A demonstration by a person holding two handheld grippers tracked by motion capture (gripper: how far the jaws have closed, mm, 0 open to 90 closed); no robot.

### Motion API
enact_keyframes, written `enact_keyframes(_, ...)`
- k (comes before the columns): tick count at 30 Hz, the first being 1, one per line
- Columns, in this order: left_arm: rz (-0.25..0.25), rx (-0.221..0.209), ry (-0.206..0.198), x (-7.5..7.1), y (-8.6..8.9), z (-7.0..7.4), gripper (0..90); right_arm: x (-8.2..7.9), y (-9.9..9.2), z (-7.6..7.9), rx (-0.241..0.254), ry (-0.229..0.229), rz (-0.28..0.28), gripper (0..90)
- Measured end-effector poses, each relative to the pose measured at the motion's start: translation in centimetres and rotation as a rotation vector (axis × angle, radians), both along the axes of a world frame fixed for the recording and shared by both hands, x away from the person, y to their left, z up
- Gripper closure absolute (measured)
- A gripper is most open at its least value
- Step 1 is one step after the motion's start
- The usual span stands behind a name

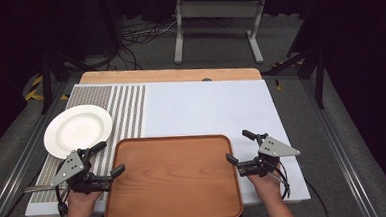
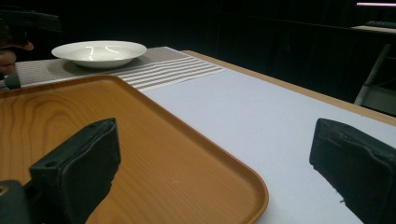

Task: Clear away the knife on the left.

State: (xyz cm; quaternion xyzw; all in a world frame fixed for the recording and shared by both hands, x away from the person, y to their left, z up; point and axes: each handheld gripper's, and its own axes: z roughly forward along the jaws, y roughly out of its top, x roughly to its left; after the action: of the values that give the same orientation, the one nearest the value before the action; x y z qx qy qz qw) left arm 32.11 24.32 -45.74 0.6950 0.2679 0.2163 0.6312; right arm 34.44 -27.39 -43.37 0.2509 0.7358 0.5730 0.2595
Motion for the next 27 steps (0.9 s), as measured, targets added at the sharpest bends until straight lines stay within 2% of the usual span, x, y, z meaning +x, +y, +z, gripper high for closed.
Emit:
enact_keyframes(6,-0.009,0.011,-0.001,0.0,-0.1,0.4,0.3,-0.1,0.0,0.1,-0.003,-0.004,0.008,2.8)
enact_keyframes(9,-0.032,0.011,-0.002,0.0,-0.2,0.5,0.3,-0.1,0.0,0.1,-0.002,-0.004,0.009,2.8)
enact_keyframes(13,-0.036,0.034,0.004,0.1,-0.3,0.5,0.4,-0.2,0.0,0.1,0.0,-0.001,0.014,2.8)
enact_keyframes(16,-0.049,0.014,0.018,0.3,-0.4,0.5,1.7,-0.1,0.1,0.1,-0.003,0.002,0.017,2.9)
enact_keyframes(21,-0.053,0.021,0.023,0.4,-0.5,0.8,2.4,-0.1,0.1,0.1,-0.005,0.004,0.023,3.0)
enact_keyframes(27,-0.068,0.058,0.016,0.6,-0.5,1.9,3.2,-0.1,0.1,0.1,0.001,0.009,0.027,3.1)
